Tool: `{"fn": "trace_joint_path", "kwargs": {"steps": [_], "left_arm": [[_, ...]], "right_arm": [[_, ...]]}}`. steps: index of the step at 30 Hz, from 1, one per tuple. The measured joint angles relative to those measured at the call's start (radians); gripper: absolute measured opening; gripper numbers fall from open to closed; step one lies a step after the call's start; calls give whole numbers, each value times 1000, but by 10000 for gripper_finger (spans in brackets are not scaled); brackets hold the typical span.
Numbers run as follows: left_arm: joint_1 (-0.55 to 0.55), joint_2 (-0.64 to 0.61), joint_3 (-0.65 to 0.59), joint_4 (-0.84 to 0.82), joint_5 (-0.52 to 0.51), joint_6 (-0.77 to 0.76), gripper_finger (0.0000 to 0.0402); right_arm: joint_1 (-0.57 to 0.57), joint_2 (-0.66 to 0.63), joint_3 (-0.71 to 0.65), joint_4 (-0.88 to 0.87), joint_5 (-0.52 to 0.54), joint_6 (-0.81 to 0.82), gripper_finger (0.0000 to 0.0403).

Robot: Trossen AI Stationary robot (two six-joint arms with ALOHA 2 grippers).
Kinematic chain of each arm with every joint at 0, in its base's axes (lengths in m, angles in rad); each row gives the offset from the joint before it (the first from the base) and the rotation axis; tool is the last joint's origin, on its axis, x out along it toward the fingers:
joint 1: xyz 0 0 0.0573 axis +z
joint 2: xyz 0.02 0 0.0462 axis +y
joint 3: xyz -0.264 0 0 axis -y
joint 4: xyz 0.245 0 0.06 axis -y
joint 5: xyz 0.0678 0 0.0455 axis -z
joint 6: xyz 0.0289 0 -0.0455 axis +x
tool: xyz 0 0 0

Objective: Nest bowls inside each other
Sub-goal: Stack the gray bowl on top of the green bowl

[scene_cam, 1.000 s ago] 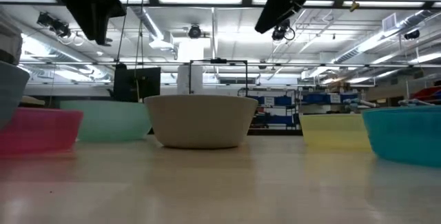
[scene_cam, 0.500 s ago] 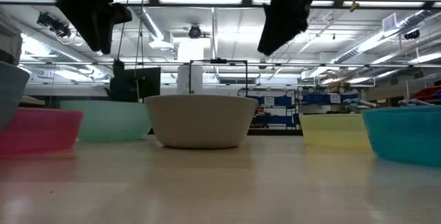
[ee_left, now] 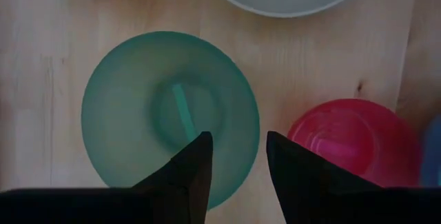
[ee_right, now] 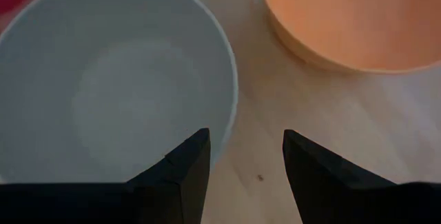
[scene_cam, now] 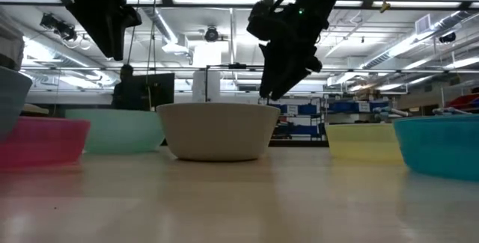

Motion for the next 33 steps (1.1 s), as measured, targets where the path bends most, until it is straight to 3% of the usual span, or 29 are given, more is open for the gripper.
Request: {"fn": "trace_joint_path", "kwargs": {"steps": [28, 33], "left_arm": [[-3, 0, 0, 10, 4, -81, 146], [-3, 0, 0, 26, 4, -81, 146]], "right_arm": [[-4, 136, -3, 101, -43, 43, 171], [-15, 164, -4, 123, -44, 35, 135]]}}
